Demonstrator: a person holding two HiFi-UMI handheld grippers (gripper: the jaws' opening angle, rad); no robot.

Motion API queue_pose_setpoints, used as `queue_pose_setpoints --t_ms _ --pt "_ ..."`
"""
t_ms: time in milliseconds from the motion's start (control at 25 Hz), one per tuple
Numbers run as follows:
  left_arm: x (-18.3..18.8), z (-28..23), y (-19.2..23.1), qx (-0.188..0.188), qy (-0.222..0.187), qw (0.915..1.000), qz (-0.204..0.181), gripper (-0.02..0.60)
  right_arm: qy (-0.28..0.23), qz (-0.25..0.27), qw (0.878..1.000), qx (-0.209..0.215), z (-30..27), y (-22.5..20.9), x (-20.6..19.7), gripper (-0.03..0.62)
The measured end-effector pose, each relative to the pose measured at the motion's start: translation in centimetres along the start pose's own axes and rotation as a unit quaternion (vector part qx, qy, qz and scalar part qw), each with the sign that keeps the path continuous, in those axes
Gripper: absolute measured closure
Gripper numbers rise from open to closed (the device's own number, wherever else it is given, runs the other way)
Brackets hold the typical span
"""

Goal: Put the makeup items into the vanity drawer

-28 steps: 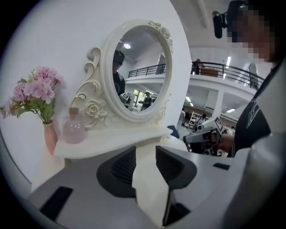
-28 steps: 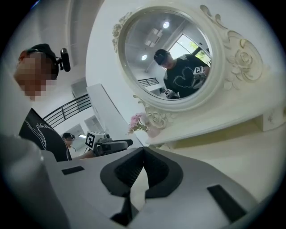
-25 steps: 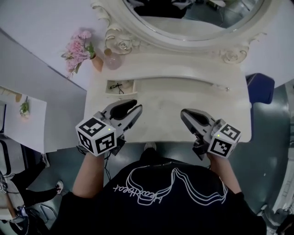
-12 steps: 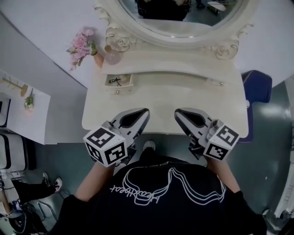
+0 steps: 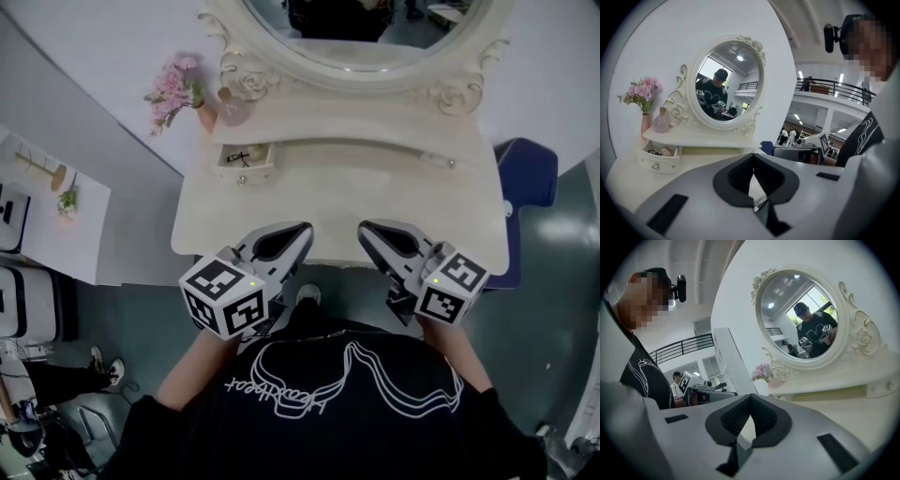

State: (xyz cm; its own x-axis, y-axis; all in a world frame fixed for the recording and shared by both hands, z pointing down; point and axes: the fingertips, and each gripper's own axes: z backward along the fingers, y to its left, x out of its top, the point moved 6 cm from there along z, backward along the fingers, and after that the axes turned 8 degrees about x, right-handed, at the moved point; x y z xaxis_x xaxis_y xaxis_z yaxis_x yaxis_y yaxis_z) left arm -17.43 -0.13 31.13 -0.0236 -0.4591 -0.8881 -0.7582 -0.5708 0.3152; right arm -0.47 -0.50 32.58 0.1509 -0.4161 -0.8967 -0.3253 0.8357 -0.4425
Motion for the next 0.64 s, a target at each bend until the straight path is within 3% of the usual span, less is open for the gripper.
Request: queue_pose_setpoints --t_ms 640 --pt "-1.0 1.8 -2.6 0.018 -0.008 0.9998 -0.008 0.577 -0.006 0.010 1.000 0.014 1.8 2.5 -0.5 0.586"
